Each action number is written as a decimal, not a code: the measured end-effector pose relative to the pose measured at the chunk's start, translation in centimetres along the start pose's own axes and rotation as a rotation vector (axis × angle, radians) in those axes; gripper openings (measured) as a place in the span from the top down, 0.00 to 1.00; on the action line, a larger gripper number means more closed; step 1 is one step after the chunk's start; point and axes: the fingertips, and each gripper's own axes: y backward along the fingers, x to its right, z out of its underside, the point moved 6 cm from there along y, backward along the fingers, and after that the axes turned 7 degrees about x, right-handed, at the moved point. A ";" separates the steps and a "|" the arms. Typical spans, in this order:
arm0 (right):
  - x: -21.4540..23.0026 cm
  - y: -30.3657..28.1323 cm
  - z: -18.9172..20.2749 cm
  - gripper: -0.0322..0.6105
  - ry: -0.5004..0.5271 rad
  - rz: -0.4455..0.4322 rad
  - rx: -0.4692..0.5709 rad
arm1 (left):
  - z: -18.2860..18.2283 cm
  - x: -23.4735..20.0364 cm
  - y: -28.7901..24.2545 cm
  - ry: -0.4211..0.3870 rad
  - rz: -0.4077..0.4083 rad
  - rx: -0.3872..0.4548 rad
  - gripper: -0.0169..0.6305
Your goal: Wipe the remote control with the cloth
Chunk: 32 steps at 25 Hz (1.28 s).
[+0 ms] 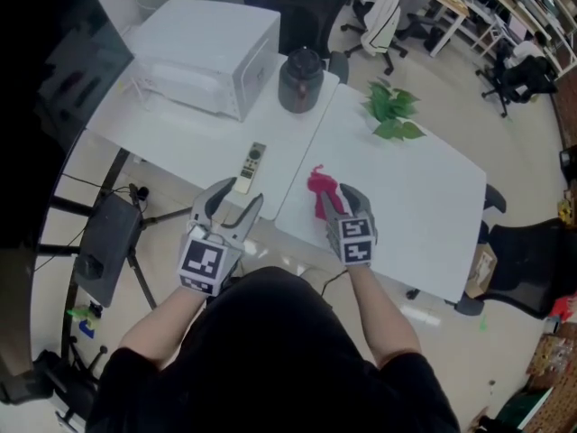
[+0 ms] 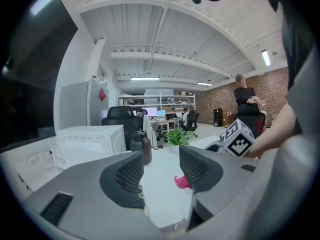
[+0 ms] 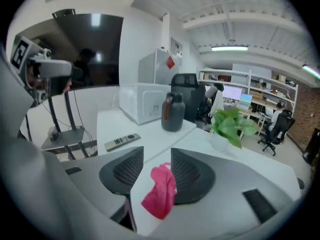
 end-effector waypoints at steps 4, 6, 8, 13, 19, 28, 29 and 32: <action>-1.9 5.0 -5.3 0.77 -0.014 -0.018 0.169 | -0.8 1.3 -0.8 -0.066 0.062 0.029 0.79; -2.7 6.7 -6.8 0.81 -0.013 -0.038 0.244 | -0.7 2.0 -1.1 -0.082 0.091 0.029 0.87; -3.7 8.1 -7.8 0.87 -0.014 -0.062 0.301 | -0.5 2.5 -1.2 -0.088 0.120 0.030 0.93; -6.1 10.1 -9.0 0.93 -0.011 -0.103 0.363 | -0.2 3.5 -1.3 -0.090 0.183 0.013 0.97; -7.1 10.2 -8.9 0.94 -0.008 -0.119 0.357 | -0.3 3.8 -1.4 -0.092 0.190 0.011 0.97; -7.2 9.9 -9.1 0.94 0.016 -0.121 0.353 | -0.2 3.5 -1.2 -0.085 0.178 0.010 0.97; -7.2 9.9 -9.2 0.94 0.015 -0.121 0.355 | -0.2 3.5 -1.2 -0.085 0.176 0.011 0.97; -7.2 9.8 -9.2 0.94 0.014 -0.123 0.353 | -0.4 3.5 -1.2 -0.088 0.174 0.013 0.97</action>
